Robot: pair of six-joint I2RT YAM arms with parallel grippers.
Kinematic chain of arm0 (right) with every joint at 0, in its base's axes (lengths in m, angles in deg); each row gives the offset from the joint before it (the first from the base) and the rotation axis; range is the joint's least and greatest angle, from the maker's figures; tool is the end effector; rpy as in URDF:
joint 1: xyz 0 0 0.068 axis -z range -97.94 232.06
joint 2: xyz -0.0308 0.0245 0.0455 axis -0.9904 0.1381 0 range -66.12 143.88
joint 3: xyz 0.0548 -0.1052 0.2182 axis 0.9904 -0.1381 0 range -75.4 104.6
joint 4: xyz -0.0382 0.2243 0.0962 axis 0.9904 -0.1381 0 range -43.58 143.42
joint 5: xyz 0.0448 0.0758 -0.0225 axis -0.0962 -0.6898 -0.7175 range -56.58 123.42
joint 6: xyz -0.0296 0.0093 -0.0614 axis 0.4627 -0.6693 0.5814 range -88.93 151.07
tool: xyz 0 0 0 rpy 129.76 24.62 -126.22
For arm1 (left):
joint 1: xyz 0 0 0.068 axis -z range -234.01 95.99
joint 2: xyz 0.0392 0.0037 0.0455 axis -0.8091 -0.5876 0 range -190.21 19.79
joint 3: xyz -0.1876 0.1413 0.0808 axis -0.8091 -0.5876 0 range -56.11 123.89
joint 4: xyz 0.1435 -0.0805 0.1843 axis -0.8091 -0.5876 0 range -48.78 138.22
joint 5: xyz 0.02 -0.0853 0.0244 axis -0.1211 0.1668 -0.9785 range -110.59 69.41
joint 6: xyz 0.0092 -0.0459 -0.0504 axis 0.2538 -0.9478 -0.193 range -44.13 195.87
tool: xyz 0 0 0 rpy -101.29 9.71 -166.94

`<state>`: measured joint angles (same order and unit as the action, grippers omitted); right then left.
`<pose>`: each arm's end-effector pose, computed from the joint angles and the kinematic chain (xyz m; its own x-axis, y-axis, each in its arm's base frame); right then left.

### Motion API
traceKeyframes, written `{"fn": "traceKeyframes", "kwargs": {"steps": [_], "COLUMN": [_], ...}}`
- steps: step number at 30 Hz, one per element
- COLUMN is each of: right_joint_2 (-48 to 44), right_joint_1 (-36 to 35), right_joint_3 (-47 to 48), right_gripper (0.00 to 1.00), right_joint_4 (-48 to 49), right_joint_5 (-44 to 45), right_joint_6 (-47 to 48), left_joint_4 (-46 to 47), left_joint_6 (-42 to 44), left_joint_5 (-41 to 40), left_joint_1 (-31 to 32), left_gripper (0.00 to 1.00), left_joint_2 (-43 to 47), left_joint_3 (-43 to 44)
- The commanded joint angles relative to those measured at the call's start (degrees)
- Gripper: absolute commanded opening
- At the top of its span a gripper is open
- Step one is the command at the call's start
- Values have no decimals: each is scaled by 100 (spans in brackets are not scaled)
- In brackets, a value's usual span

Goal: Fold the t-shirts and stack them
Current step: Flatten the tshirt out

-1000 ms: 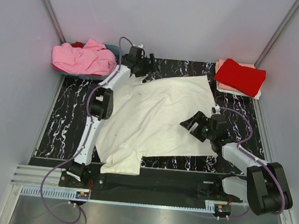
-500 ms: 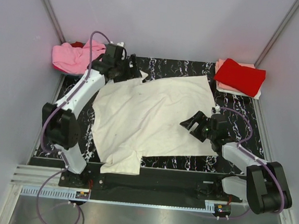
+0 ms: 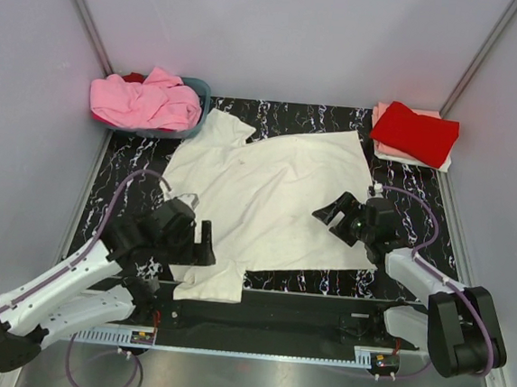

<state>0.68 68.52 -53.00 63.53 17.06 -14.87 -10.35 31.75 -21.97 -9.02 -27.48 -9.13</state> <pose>0.2269 0.0707 0.1433 -0.7050 0.5394 -0.4604 0.0802 0.7057 0.7040 0.1105 -0.1086 0.2367 -0.9204 -0.0639 -0.3857 0.0798 0.9351 -0.3452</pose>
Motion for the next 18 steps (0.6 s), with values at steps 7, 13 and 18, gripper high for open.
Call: {"fn": "traceKeyframes", "kwargs": {"steps": [7,13,18], "right_joint_2": [-168,-133,-150], "right_joint_1": [18,27,27], "right_joint_3": [151,169,151], "right_gripper": [94,94,95], "right_joint_4": [-62,-70,-62], "right_joint_5": [151,116,98], "right_joint_6": [-30,-30,-30], "left_joint_4": [-814,-849,-946], "left_joint_6": [-1659,-1968,-2276], "left_joint_5": [-432,-845,-969], "left_joint_1": [483,659,678], "left_gripper": [85,89,91], "left_joint_2": [1219,317,-387], "left_joint_3": [-1288,-1200,-1007]}}
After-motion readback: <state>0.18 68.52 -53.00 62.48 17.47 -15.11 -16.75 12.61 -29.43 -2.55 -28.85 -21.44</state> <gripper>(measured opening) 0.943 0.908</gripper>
